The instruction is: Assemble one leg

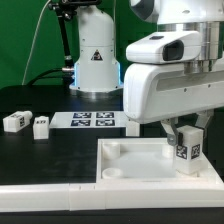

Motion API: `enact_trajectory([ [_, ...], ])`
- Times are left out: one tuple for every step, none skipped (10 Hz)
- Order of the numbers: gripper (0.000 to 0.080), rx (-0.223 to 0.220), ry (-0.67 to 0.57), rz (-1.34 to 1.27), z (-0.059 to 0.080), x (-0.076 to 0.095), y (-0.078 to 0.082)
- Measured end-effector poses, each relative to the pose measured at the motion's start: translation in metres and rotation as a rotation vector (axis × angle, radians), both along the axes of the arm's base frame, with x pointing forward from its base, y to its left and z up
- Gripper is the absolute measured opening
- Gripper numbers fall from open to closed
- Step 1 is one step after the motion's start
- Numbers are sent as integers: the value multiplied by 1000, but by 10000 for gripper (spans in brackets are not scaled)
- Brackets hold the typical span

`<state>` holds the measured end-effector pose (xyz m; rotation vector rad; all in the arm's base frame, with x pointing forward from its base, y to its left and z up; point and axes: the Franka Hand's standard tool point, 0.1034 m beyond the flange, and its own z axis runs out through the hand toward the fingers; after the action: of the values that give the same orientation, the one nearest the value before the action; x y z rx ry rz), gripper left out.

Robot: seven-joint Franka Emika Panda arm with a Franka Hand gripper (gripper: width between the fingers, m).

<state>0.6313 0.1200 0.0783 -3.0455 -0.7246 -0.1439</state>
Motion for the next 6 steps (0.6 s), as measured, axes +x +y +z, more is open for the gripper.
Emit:
enact_trajectory([
  [290, 0, 0, -1, 0, 0, 0],
  [290, 1, 0, -8, 0, 0, 0],
  [290, 36, 10, -170, -1, 0, -1],
  [290, 58, 10, -284, -1, 1, -2],
  [290, 73, 9, -420, -1, 0, -2],
  [290, 91, 13, -555, -1, 1, -2],
])
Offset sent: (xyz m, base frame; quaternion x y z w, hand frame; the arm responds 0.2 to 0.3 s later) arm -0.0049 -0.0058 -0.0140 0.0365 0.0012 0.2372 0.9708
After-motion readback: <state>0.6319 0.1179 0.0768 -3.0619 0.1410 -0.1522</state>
